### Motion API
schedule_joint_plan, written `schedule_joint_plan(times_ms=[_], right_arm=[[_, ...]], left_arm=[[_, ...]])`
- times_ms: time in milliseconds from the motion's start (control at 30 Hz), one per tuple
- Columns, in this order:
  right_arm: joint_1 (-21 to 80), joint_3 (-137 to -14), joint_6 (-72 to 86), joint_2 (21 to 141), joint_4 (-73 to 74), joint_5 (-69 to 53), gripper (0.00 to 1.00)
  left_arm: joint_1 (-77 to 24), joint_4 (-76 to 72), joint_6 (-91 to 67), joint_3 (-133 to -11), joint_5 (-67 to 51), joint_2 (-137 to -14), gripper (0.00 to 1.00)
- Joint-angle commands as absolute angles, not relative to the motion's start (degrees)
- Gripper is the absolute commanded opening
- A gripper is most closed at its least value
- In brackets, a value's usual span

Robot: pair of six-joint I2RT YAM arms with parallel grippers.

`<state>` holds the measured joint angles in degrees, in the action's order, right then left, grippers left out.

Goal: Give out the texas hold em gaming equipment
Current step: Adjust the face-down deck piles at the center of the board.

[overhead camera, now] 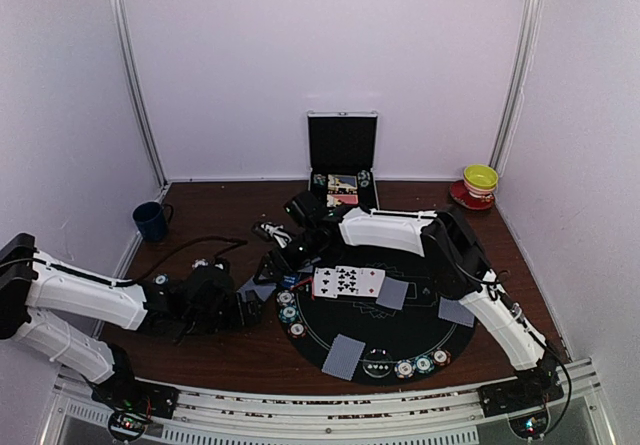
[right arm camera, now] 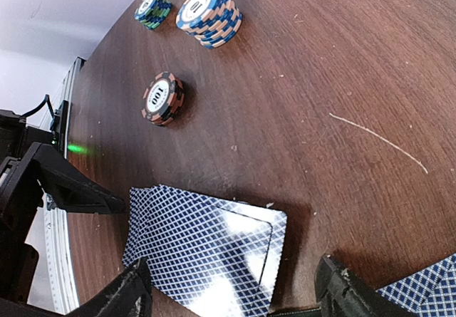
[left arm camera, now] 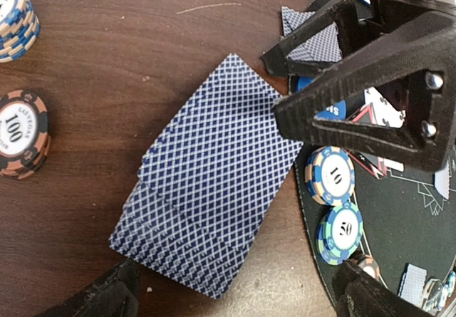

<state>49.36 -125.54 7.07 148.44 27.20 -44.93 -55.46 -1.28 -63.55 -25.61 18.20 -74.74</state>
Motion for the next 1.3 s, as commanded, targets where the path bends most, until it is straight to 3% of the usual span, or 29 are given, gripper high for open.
schedule_joint_plan(times_ms=[0, 1267], right_arm=[[50.49, -126.83, 5.91, 150.12, 28.56, -43.9, 0.81], [51.5, -125.88, 4.05, 149.12, 30.58, -43.93, 0.8]], left_arm=[[-55.72, -5.24, -64.78, -25.35, 18.22, -75.85, 0.98], [-59.15, -3.76, -70.22, -26.51, 23.29, -79.47, 0.98]])
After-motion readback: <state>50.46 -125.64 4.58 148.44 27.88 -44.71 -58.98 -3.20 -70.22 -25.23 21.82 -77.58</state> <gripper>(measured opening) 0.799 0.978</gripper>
